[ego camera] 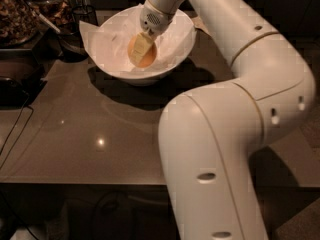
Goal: Pick orange from white bowl
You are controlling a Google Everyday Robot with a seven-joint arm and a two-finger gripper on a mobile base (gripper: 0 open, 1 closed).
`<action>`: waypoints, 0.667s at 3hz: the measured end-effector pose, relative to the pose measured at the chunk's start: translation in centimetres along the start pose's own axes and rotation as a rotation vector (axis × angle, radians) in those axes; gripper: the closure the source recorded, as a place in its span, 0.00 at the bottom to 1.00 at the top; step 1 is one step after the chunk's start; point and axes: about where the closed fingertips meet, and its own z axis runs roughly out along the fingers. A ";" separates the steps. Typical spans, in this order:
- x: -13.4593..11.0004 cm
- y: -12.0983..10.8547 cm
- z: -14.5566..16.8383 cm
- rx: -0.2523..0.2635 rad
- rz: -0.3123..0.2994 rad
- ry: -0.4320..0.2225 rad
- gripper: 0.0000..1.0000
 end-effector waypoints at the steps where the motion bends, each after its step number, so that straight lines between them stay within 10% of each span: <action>1: -0.9 3.1 -3.7 0.018 -0.068 -0.093 1.00; 2: -1.1 4.0 -4.1 0.015 -0.075 -0.097 1.00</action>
Offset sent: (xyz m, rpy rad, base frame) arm -0.0262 -0.0002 0.0354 0.0712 -0.0640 0.0435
